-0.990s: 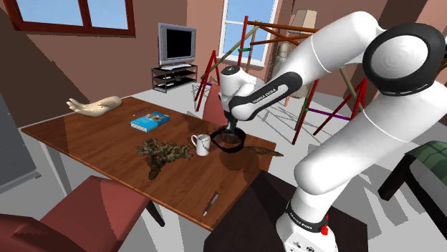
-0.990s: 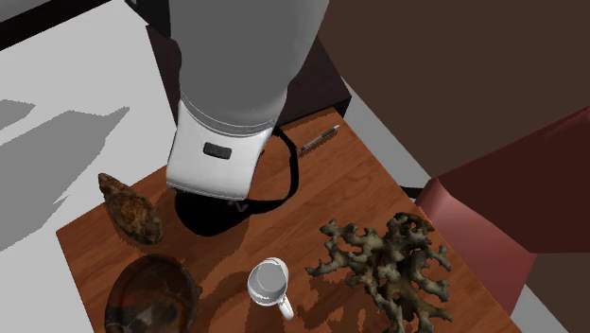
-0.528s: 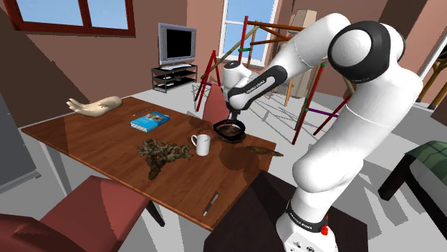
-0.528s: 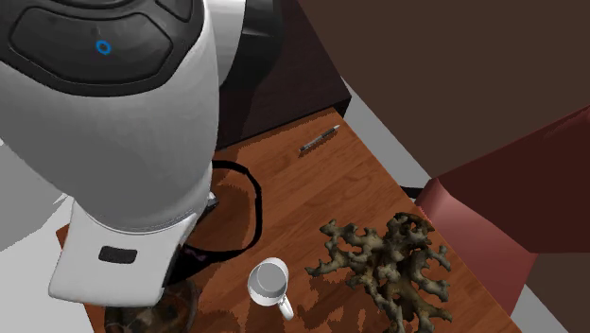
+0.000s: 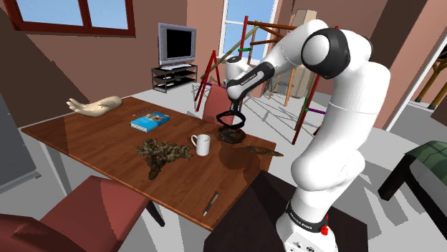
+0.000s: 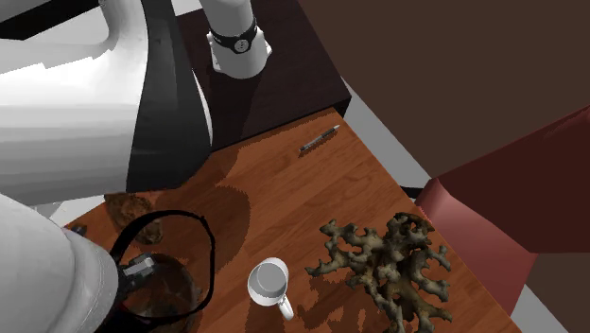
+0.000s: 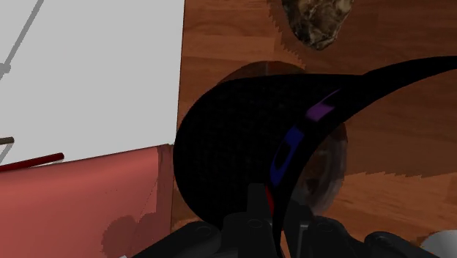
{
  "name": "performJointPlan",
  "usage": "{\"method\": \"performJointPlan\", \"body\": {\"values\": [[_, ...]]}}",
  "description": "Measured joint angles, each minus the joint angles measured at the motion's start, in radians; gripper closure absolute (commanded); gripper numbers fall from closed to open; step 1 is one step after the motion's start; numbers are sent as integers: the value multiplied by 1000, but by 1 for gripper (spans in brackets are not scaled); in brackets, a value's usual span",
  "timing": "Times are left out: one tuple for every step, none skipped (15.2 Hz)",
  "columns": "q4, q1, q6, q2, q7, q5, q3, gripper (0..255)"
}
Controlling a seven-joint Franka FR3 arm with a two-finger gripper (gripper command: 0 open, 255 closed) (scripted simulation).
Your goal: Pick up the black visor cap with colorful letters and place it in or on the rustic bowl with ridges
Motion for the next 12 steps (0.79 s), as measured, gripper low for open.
{"method": "performJointPlan", "body": {"values": [[38,-8,-3,27,-23,7,-6,255],[84,-15,-11,59,-44,15,-11,255],[123,-24,-14,89,-65,21,-17,255],[156,-30,-17,113,-81,27,-21,255],[201,-37,-22,148,-99,34,-24,255],[241,-41,-32,175,-113,40,-25,255],[309,-50,-47,221,-140,52,-28,255],[341,-55,-51,246,-152,57,-30,255],[349,-58,-47,257,-155,57,-32,255],[352,-58,-38,268,-152,53,-33,255],[350,-58,-31,273,-149,51,-34,255],[347,-58,-22,280,-145,47,-36,255]]}}
